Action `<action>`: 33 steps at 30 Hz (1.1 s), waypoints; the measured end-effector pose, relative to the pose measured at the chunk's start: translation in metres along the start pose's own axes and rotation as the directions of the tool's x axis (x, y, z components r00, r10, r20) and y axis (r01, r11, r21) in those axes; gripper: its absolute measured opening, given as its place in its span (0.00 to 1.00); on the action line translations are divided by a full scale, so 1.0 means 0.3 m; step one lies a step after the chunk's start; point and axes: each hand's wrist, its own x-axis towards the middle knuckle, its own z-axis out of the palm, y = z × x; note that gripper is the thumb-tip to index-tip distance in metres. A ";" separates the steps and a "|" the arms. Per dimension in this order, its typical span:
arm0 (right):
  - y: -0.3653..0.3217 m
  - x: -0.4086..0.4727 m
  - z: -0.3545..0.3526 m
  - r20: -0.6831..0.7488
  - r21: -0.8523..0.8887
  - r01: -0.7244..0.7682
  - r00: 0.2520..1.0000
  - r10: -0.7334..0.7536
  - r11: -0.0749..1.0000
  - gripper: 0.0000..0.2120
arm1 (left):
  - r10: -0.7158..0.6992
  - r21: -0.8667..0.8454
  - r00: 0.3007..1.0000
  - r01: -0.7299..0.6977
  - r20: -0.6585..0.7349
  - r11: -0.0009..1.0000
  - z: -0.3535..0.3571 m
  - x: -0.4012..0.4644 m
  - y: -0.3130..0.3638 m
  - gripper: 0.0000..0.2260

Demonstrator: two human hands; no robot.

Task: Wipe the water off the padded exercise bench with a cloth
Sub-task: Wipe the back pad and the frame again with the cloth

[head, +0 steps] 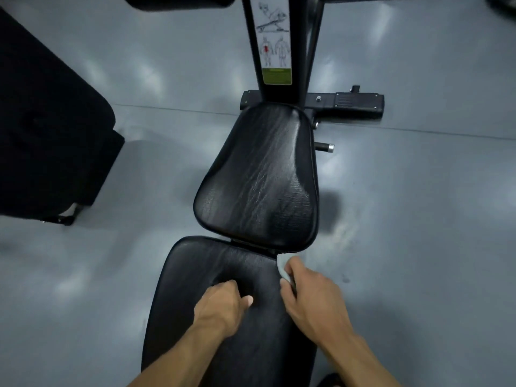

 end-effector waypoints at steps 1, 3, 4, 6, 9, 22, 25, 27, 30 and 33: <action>-0.005 -0.003 0.013 0.022 -0.022 0.023 1.000 -0.023 0.999 0.07 | 0.002 -0.014 1.000 -0.002 -0.014 1.000 -0.001 -0.001 -0.002 0.15; -0.016 -0.006 0.035 0.047 -0.058 0.056 0.997 -0.053 0.997 0.07 | 0.015 -0.031 0.999 -0.016 -0.037 0.999 0.007 -0.003 -0.014 0.15; -0.023 -0.009 0.047 0.048 -0.082 0.068 0.997 -0.064 0.994 0.07 | 0.027 -0.049 0.998 -0.029 -0.052 0.998 0.017 -0.005 -0.022 0.15; -0.041 -0.027 0.073 0.085 -0.137 0.096 0.993 -0.085 0.986 0.05 | 0.058 -0.070 0.994 -0.065 -0.097 0.995 0.037 -0.016 -0.034 0.15; -0.079 -0.086 0.140 0.316 -0.209 0.238 0.934 -0.164 0.949 0.07 | 0.127 -0.111 0.981 -0.144 -0.150 0.983 0.068 -0.035 -0.066 0.11; -0.298 -0.247 -0.106 0.041 0.667 -0.090 0.996 0.084 0.740 0.08 | 0.272 -0.913 0.927 -0.327 -0.259 0.243 -0.029 -0.373 -0.135 0.10; -0.402 -0.327 -0.228 0.082 0.845 -0.109 0.994 0.075 0.524 0.10 | 0.345 -0.936 0.881 -0.350 -0.323 0.019 -0.123 -0.517 -0.109 0.12; -0.455 -0.385 -0.304 0.078 0.880 -0.095 0.995 0.056 0.465 0.11 | 0.384 -0.917 0.838 -0.394 -0.387 -0.065 -0.182 -0.614 -0.100 0.12; -0.506 -0.459 -0.404 0.026 0.881 -0.054 0.997 0.066 0.471 0.10 | 0.436 -0.892 0.781 -0.429 -0.447 -0.146 -0.258 -0.750 -0.097 0.16; -0.538 -0.532 -0.483 -0.047 0.857 0.005 0.997 0.068 0.516 0.07 | 0.473 -0.872 0.741 -0.466 -0.477 -0.148 -0.299 -0.866 -0.082 0.19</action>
